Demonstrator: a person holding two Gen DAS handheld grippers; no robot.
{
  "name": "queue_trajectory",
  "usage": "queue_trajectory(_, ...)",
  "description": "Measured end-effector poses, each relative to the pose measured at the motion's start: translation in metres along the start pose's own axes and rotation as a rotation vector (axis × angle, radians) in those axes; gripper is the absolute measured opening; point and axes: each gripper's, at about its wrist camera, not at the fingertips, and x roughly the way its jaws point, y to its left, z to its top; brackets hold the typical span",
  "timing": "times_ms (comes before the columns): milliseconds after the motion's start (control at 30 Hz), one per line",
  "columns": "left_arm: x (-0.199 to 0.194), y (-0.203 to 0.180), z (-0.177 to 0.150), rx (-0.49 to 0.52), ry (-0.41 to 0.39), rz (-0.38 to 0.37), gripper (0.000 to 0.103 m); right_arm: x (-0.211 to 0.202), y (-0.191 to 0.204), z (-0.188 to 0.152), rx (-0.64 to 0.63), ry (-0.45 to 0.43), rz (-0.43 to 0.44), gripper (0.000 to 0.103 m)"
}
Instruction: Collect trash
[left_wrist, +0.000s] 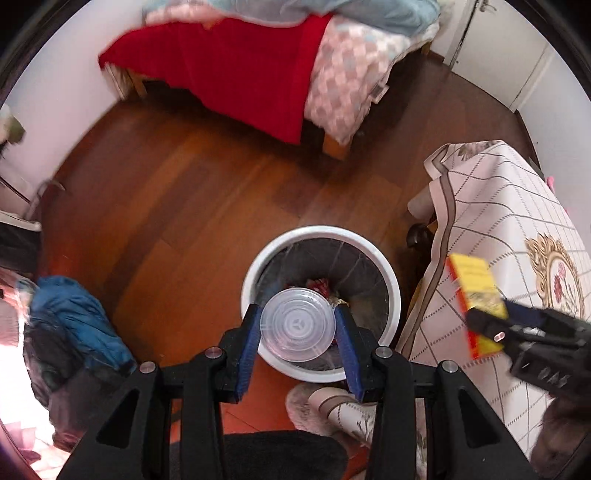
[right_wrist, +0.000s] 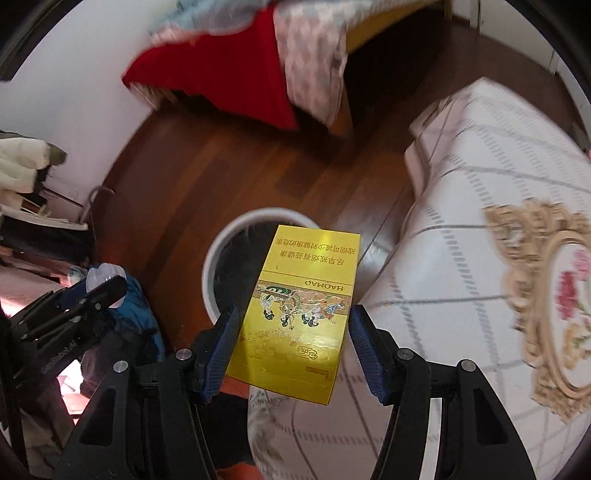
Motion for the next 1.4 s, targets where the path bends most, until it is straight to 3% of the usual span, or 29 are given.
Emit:
queue_trajectory(267, 0.038, 0.020, 0.022, -0.045, 0.087, -0.046, 0.039, 0.076, 0.011, 0.029, 0.013, 0.100, -0.026, 0.063)
queue_trajectory(333, 0.040, 0.026, 0.024, -0.059, 0.092, -0.042, 0.054, 0.091, 0.015, 0.036, 0.010, 0.115, -0.025, 0.063)
queue_trajectory(400, 0.039, 0.033, 0.025, -0.077, 0.085, -0.025, 0.092, 0.101, 0.016, 0.040, 0.008, 0.138, -0.022, 0.063)
queue_trajectory(433, 0.036, 0.038, 0.025, -0.087, 0.079, -0.017, 0.094, 0.106, 0.018, 0.042, 0.010, 0.147, -0.021, 0.064)
queue_trajectory(467, 0.036, 0.040, 0.025, -0.092, 0.077, -0.010, 0.095, 0.110, 0.019, 0.044, 0.008, 0.154, -0.017, 0.067)
queue_trajectory(533, 0.032, 0.046, 0.024, -0.102, 0.074, 0.023, 0.096, 0.115, 0.021, 0.048, 0.004, 0.159, -0.032, 0.095)
queue_trajectory(567, 0.028, 0.050, 0.023, -0.107, 0.065, 0.038, 0.097, 0.114, 0.023, 0.047, 0.000, 0.155, -0.039, 0.098)
queue_trajectory(733, 0.008, 0.065, 0.012, -0.131, 0.041, 0.106, 0.097, 0.094, 0.038, 0.041, -0.041, 0.140, -0.089, 0.103)
queue_trajectory(1000, -0.037, 0.071, -0.009, -0.145, 0.009, 0.114, 0.098, 0.045, 0.049, 0.025, -0.075, 0.124, -0.165, 0.103)
queue_trajectory(1400, -0.143, 0.050, -0.030, -0.126, -0.113, 0.022, 0.098, -0.074, 0.063, -0.010, -0.069, -0.001, -0.021, 0.103)
